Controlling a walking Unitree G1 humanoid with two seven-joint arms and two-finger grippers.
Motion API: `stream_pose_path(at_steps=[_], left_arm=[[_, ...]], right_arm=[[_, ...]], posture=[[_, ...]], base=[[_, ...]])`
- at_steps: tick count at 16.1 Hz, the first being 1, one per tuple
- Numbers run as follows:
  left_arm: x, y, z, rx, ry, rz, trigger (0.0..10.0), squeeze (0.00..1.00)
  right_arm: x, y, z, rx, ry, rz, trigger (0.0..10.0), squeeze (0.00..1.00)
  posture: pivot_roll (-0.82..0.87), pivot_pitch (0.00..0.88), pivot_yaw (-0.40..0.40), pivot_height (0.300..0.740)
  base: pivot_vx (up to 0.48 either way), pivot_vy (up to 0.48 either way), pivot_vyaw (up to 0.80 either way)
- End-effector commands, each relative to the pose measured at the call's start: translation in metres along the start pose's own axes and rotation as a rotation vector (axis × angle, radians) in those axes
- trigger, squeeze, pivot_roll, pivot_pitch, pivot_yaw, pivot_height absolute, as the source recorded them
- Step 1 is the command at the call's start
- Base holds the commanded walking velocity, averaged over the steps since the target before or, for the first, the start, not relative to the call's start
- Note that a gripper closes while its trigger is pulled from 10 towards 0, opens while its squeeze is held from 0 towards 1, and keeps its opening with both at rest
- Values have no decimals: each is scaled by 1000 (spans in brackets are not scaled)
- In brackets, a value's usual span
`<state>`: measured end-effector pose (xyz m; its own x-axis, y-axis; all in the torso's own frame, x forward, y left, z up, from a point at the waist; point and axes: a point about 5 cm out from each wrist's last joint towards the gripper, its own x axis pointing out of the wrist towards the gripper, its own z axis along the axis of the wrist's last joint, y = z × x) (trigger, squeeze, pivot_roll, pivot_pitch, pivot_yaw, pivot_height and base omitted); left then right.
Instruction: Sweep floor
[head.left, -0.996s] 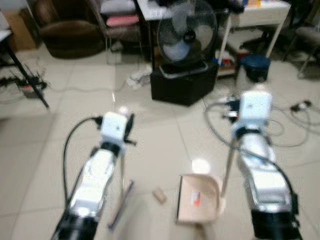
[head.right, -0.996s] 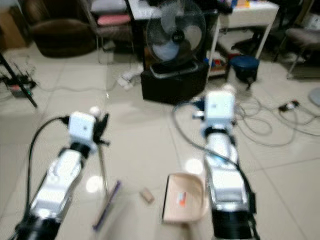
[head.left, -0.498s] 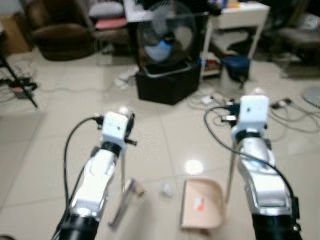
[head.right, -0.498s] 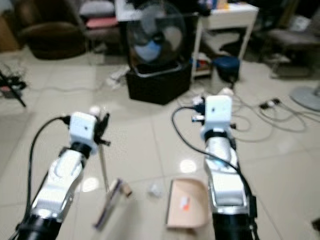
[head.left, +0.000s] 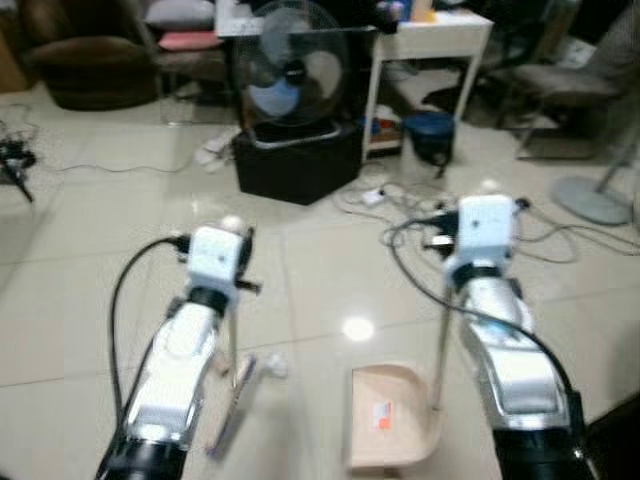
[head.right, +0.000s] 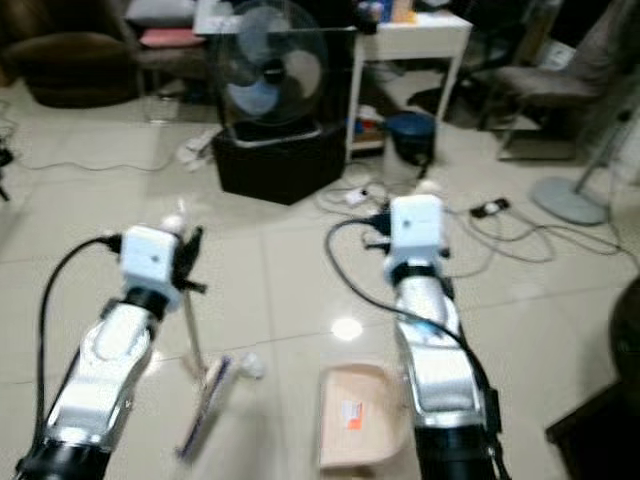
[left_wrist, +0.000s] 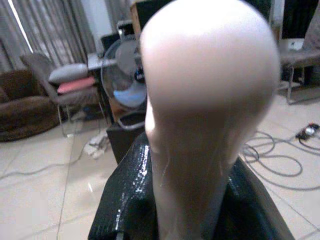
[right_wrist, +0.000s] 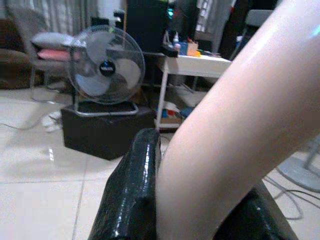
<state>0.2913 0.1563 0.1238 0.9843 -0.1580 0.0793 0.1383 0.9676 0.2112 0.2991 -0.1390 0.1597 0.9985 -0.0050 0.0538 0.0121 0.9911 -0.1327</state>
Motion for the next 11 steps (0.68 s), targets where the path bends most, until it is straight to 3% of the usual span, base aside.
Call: stream_pose_path(at_steps=[1,2,5,11], left_arm=[[4,-2,13,35,-51,-12,10000,0],[6,-3,16,69,-65,-18,10000,0],[14,-4,27,55,-105,-24,10000,0],[20,-7,36,36,-136,-31,10000,0]], right_arm=[[2,-2,8,8,-41,-5,10000,0],[1,-4,8,9,-42,-12,10000,0],[-3,-10,5,14,-33,-39,10000,0],[-4,-13,4,18,-33,-59,10000,0]], posture=[[-73,0,36,740],[-84,0,48,740],[-92,0,59,740],[-103,0,72,740]], base=[[0,0,0],[0,0,0],[0,0,0],[338,0,0]])
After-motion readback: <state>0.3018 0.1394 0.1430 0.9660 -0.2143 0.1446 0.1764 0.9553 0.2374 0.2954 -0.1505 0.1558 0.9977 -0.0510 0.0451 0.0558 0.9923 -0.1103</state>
